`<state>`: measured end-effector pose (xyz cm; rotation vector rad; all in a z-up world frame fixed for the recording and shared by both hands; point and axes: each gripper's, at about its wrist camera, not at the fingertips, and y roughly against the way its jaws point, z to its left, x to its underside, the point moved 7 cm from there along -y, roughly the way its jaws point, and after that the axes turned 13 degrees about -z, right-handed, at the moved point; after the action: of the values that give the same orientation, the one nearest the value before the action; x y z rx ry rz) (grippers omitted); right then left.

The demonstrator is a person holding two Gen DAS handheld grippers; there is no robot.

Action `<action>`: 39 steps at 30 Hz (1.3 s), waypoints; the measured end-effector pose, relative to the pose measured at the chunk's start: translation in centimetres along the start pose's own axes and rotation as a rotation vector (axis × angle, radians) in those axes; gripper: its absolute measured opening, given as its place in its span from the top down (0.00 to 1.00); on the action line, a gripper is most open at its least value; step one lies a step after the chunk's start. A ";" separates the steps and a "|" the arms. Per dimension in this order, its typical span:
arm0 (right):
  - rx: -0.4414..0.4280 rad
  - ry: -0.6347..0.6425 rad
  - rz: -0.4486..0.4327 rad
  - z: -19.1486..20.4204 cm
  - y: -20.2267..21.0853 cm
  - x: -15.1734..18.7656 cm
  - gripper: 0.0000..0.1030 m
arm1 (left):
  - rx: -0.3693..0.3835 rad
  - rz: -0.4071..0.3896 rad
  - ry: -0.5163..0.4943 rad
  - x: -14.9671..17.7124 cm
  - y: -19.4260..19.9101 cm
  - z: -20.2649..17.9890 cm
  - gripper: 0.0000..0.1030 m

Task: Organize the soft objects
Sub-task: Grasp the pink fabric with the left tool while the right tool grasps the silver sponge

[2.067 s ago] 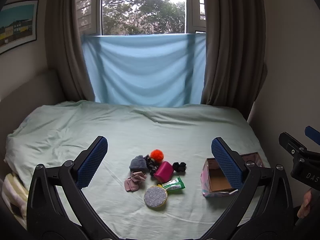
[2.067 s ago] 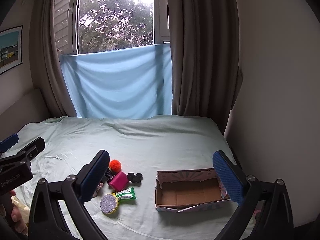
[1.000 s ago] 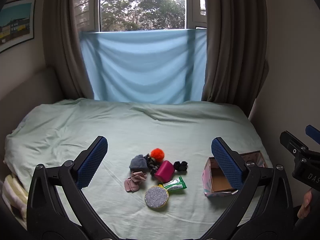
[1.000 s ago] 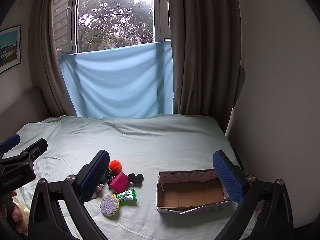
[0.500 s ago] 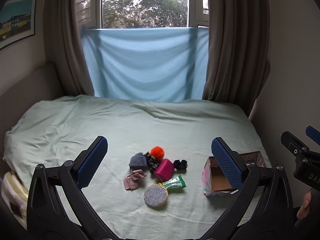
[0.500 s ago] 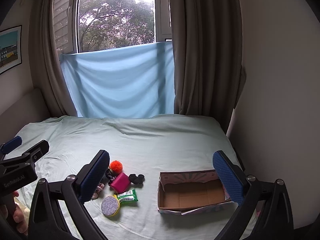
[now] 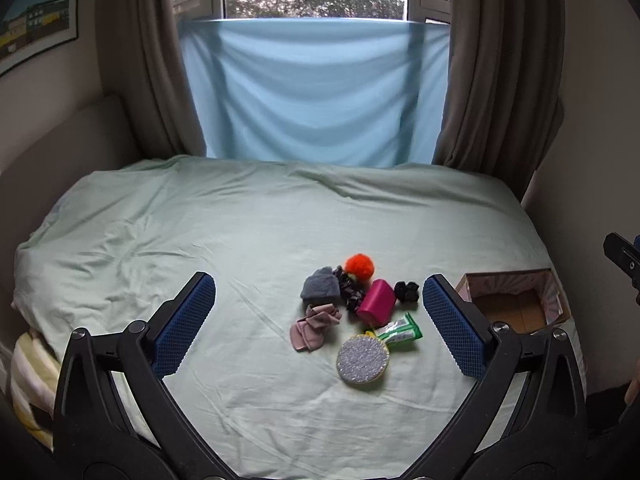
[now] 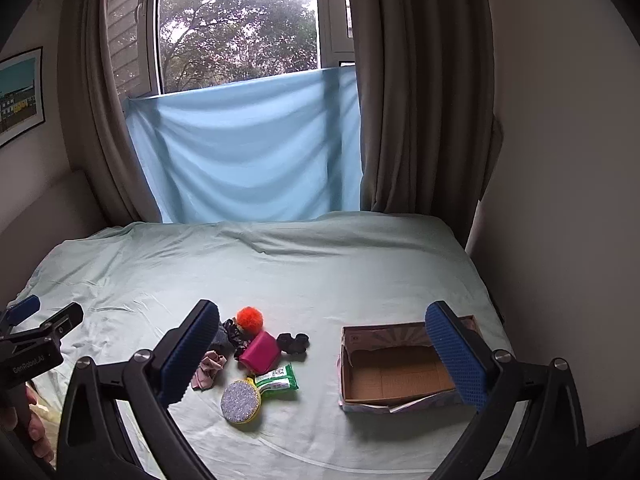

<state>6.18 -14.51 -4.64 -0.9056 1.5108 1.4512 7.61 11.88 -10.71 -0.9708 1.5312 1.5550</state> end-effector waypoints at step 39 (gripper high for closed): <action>0.269 0.088 0.319 17.4 -26.1 36.4 0.10 | 0.555 0.359 -0.333 29.6 -36.4 0.5 0.14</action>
<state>17.23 2.70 -48.06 -0.5911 1.9303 1.3936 27.13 12.91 -53.38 -0.1237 1.8080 1.3161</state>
